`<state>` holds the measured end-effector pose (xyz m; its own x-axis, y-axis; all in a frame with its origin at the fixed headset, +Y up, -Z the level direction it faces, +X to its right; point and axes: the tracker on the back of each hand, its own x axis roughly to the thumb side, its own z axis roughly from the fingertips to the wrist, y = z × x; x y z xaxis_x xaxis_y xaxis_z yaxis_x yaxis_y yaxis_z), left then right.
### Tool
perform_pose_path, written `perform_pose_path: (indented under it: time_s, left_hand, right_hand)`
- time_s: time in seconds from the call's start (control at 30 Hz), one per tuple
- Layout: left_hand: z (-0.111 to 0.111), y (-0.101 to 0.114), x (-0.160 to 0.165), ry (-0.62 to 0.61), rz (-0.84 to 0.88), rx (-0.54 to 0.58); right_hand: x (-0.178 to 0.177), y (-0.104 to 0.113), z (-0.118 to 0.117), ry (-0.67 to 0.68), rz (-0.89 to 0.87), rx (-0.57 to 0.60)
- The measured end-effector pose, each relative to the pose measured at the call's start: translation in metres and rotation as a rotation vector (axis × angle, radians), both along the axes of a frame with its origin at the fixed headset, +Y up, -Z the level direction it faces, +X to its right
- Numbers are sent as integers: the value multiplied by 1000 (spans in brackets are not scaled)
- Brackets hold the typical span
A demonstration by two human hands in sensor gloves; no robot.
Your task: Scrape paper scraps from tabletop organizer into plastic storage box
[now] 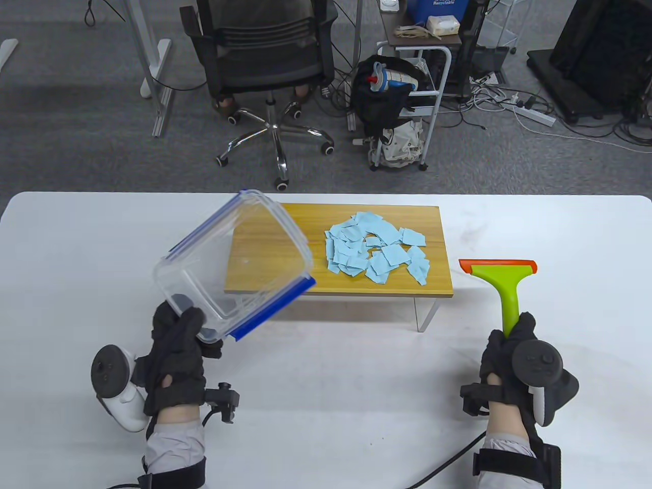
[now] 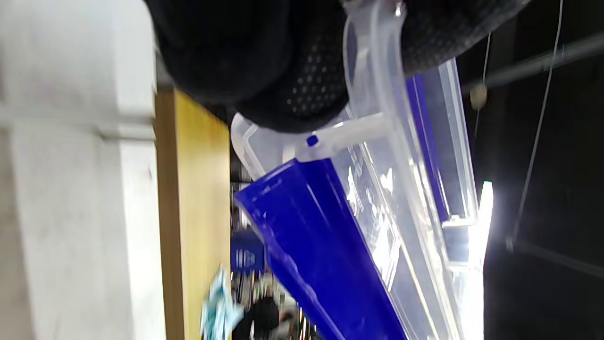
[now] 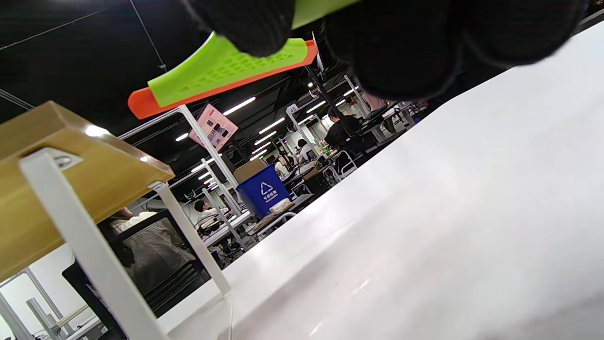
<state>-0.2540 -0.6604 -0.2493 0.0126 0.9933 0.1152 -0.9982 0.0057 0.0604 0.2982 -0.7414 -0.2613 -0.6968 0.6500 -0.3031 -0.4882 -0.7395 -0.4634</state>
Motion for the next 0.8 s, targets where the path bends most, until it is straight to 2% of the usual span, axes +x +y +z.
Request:
perform_pose_path:
  time_s: [0.1, 0.2, 0.3, 0.4, 0.57, 0.8]
  left_hand:
    - [-8, 12, 35, -153, -70, 13]
    - [-15, 11, 62, -239, -162, 25]
    - [-22, -7, 90, -302, -217, -39]
    - [-27, -35, 106, -354, -301, -110]
    - [-33, -80, 107, -387, -363, -242]
    - [-36, -105, 107, -394, -362, -322]
  right_hand:
    - [2, -1, 0, -5, -7, -4]
    - [2, -1, 1, -7, -10, -3]
    - [1, -2, 1, -5, -3, -2]
    - [1, -2, 1, -5, 9, -3]
    - [0, -3, 0, -8, 19, -5]
    - [-6, 5, 2, 42, -1, 107]
